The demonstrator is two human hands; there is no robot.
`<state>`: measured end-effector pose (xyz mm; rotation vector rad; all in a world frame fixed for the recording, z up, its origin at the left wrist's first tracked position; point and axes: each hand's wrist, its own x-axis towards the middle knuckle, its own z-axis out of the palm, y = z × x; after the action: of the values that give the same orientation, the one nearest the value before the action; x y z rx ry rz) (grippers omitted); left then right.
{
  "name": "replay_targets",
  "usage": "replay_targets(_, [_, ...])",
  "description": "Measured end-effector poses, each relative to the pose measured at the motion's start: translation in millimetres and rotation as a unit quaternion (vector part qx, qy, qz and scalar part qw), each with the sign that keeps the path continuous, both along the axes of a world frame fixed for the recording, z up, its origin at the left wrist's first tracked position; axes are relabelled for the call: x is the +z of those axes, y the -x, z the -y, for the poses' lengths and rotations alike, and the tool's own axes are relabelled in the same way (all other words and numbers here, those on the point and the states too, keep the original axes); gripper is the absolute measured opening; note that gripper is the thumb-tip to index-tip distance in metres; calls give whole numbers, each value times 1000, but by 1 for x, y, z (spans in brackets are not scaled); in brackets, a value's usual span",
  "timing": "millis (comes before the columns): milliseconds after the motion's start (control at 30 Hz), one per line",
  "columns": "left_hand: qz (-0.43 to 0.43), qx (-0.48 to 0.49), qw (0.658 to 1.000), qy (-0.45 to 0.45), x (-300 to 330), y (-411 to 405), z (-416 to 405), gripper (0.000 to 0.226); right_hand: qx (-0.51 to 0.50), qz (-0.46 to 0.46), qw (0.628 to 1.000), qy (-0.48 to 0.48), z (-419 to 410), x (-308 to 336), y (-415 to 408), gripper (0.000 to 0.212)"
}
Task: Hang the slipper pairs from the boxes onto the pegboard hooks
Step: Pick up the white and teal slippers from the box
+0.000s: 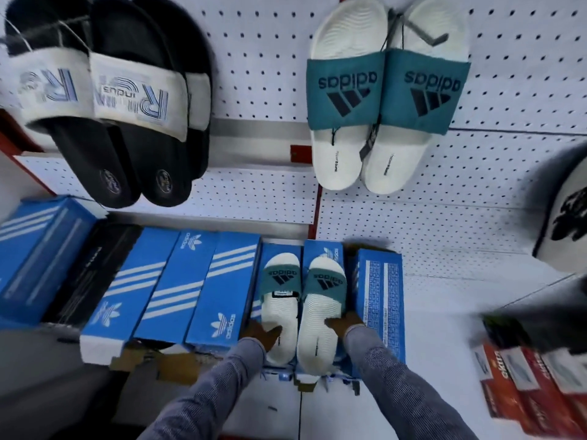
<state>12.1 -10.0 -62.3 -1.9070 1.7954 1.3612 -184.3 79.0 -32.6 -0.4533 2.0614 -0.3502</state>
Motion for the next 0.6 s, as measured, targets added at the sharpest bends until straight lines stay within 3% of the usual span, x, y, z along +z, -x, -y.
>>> replay_targets(200, [-72, 83, 991, -75, 36, -1, 1, 57, -7, 43, 998, 36, 9, 18, 14, 69])
replay_targets(300, [-179, 143, 970, -76, 56, -15, -1, 46, -14, 62, 990, 123, 8, 31, 16, 70])
replay_targets(467, [-315, 134, 936, 85, 99, -38, 15, 25, -43, 70, 942, 327, 5, 99, 10, 44])
replay_targets(533, [-364, 149, 910, 133, 146, -33, 13, 23, -35, 49, 909, 413, 5, 138, 9, 50])
replay_targets(600, [-360, 141, 897, 214, 185, -28, 15, 37, -22, 7, 867, 498, 5, 171, 10, 57])
